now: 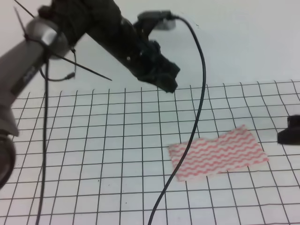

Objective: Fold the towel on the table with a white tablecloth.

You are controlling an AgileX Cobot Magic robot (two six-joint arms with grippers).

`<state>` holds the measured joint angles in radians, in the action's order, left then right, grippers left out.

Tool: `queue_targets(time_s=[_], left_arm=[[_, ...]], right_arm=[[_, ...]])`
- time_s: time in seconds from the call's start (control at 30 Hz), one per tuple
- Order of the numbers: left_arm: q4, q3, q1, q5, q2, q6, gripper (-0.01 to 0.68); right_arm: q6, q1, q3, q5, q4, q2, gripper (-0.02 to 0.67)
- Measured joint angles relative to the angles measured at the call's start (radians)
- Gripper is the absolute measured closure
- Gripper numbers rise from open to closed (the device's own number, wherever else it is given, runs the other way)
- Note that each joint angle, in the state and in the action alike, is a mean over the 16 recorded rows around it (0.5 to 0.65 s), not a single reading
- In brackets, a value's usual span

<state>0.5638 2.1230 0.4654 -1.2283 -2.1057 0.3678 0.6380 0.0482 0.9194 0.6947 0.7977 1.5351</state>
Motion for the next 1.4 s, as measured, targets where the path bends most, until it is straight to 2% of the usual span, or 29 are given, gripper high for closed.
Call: queue_targets(time_s=[0.23, 0.47, 0.73, 1.1, 1.27, 1.4], left_arm=[[0.002, -0.01, 0.002, -0.002, 0.136, 0.0, 0.665], [-0.003, -0.104, 0.003, -0.004, 0.279, 0.007, 0.673], [-0.004, -0.392, 0.003, 0.082, 0.484, 0.039, 0.673], [0.112, -0.872, 0.003, 0.41, 0.757, 0.133, 0.673], [0.186, -0.992, 0.003, 0.51, 0.8, 0.17, 0.673], [0.229, -1.036, 0.003, 0.544, 0.804, 0.192, 0.673]], right_arm=[[0.092, 0.023, -0.115, -0.06, 0.142, 0.002, 0.632], [0.088, 0.023, -0.149, -0.094, 0.194, 0.032, 0.583], [0.075, 0.023, -0.151, -0.106, 0.236, 0.09, 0.528], [0.07, 0.023, -0.151, -0.144, 0.273, 0.137, 0.38], [0.076, 0.023, -0.151, -0.167, 0.318, 0.171, 0.312], [0.112, 0.023, -0.15, -0.182, 0.388, 0.207, 0.292]])
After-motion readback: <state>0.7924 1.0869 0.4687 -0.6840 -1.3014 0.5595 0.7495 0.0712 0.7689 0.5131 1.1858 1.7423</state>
